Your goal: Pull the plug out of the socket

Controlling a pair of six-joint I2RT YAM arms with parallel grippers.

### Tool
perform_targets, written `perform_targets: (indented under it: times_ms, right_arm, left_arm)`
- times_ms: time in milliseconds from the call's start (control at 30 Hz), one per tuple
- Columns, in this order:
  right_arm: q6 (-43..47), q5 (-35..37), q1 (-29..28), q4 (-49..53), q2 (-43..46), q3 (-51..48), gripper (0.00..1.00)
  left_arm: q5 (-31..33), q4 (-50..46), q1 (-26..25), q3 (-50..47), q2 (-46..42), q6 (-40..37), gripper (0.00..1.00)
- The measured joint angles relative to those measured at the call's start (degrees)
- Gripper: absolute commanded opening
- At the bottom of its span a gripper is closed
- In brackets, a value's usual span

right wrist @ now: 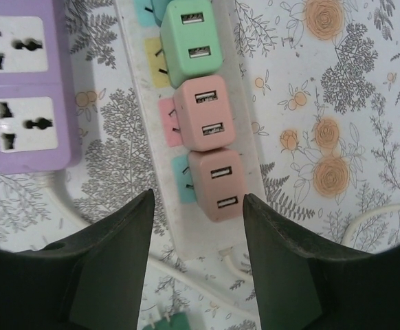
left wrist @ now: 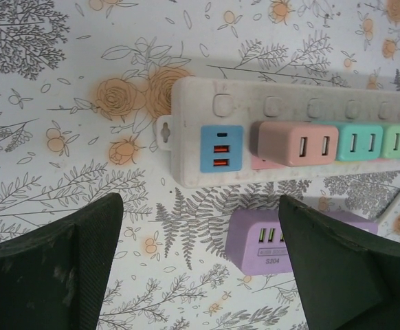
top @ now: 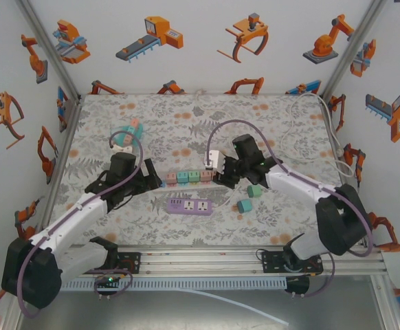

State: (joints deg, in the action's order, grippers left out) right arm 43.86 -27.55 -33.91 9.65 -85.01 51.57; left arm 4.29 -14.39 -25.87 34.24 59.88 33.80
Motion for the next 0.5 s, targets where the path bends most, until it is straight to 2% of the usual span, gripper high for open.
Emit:
perform_targets:
  times_ms: [200, 300, 433, 500]
  right_arm:
    - [3.34, -1.01, -0.02, 0.22, -4.85, 3.69, 0.42]
    - [4.11, -1.42, -0.04, 0.44, -6.93, 4.85, 0.44]
    - [4.57, -1.46, -0.04, 0.81, -7.93, 5.18, 0.51]
    - [5.03, -1.44, -0.04, 1.53, -8.11, 5.29, 0.47]
  left_arm:
    - [-1.16, 0.87, 1.33, 0.00, 1.86, 0.26, 0.85]
    - [-3.39, 2.40, 2.01, 0.00, 3.72, 0.96, 0.79]
    - [-5.31, 4.35, 2.69, -0.02, 6.21, 1.84, 0.78]
    - [-5.42, 4.98, 2.86, -0.02, 7.37, 2.03, 0.76]
